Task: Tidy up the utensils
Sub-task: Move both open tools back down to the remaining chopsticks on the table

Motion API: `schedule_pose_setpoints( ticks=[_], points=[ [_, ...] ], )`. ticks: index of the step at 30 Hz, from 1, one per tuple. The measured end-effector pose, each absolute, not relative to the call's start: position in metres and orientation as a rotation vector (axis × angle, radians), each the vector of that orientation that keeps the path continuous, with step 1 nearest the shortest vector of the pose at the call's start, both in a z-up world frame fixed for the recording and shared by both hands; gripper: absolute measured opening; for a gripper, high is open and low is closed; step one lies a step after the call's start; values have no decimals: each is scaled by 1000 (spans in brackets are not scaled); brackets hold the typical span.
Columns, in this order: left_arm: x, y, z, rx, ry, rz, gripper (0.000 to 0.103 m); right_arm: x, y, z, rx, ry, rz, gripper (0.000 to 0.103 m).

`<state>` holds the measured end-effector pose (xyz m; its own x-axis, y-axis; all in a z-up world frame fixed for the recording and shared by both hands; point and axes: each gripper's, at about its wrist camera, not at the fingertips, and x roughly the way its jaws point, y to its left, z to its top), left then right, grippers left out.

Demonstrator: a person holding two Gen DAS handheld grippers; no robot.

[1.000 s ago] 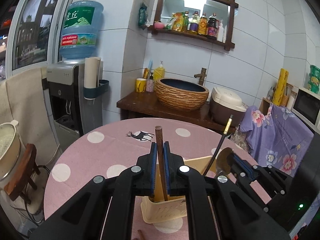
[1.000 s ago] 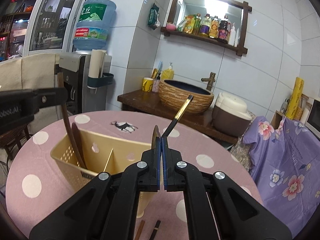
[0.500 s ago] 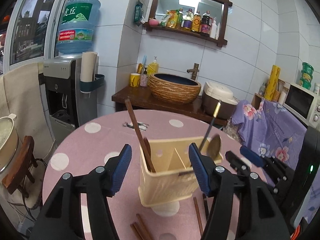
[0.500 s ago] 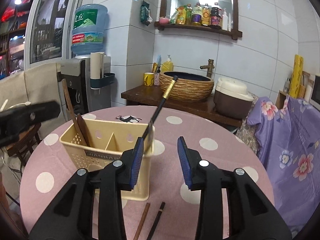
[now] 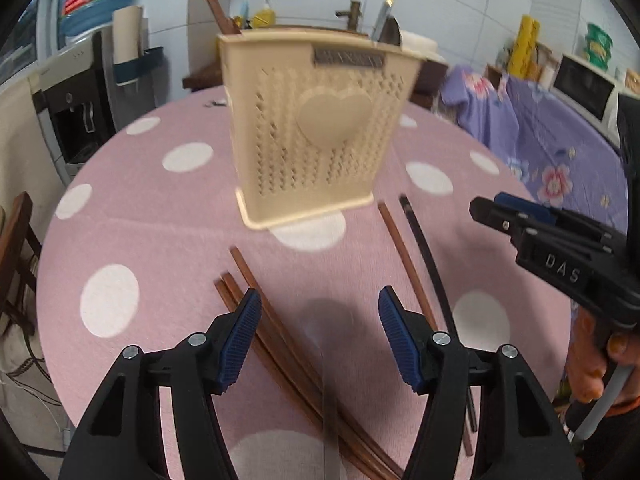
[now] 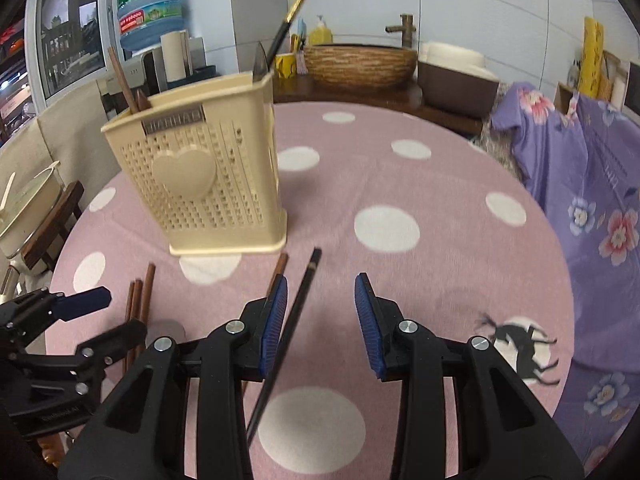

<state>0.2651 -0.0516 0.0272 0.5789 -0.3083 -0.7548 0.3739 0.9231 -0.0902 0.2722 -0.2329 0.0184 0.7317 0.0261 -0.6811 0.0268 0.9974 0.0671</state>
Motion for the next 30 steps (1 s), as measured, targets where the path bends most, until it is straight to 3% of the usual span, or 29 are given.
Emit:
schedule_pose_setpoints(
  ticks=[30],
  points=[
    [280,-73,-3,222,960,-469,45,257,-232,-5,104,810,36,36]
  ],
)
